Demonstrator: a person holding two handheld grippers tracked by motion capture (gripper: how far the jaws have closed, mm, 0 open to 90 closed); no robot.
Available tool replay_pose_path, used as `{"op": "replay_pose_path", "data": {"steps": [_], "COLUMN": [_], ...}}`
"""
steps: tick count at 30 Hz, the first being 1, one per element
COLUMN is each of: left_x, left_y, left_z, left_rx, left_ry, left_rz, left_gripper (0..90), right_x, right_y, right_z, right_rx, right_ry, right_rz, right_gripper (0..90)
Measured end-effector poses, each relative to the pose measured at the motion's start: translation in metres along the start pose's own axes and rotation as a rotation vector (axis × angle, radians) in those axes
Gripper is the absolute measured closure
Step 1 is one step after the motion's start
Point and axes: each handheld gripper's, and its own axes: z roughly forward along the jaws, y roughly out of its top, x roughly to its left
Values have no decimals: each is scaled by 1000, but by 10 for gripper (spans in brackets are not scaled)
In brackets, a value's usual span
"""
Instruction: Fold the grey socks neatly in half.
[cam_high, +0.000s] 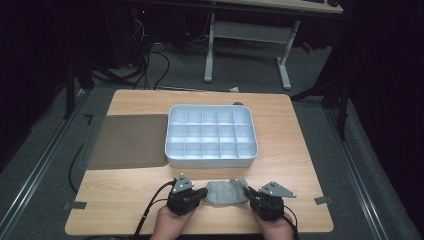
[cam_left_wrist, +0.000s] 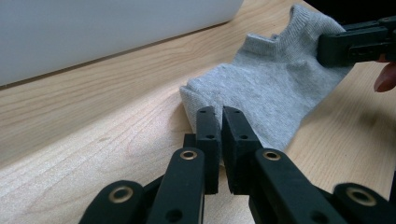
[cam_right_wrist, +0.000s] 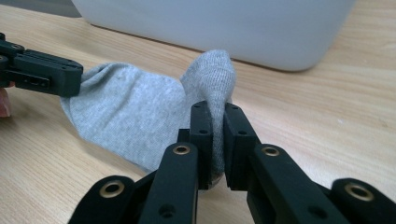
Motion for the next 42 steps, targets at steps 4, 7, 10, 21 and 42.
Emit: {"op": "replay_pose_path", "data": {"steps": [4, 7, 10, 21, 42], "left_x": [-4, -6, -7, -6, -4], "left_y": [-1, -1, -2, -4, -6], "left_z": [1, 1, 1, 1, 0], "left_rx": [3, -1, -4, 18, 18], "left_ry": [-9, -24, -37, -58, -47], "left_rz": [1, -3, -8, -11, -16], "left_gripper": [855, 854, 854, 842, 824], "right_x": [6, 17, 30, 62, 55], "right_y": [4, 9, 10, 10, 7], "right_z": [-2, -3, 1, 38, 37], "right_rx": [-16, -26, -26, 40, 51], "right_ry": [-4, -5, 9, 85, 30], "right_rz": [-17, -59, -92, -146, -162], "right_gripper": [846, 846, 846, 840, 745]}}
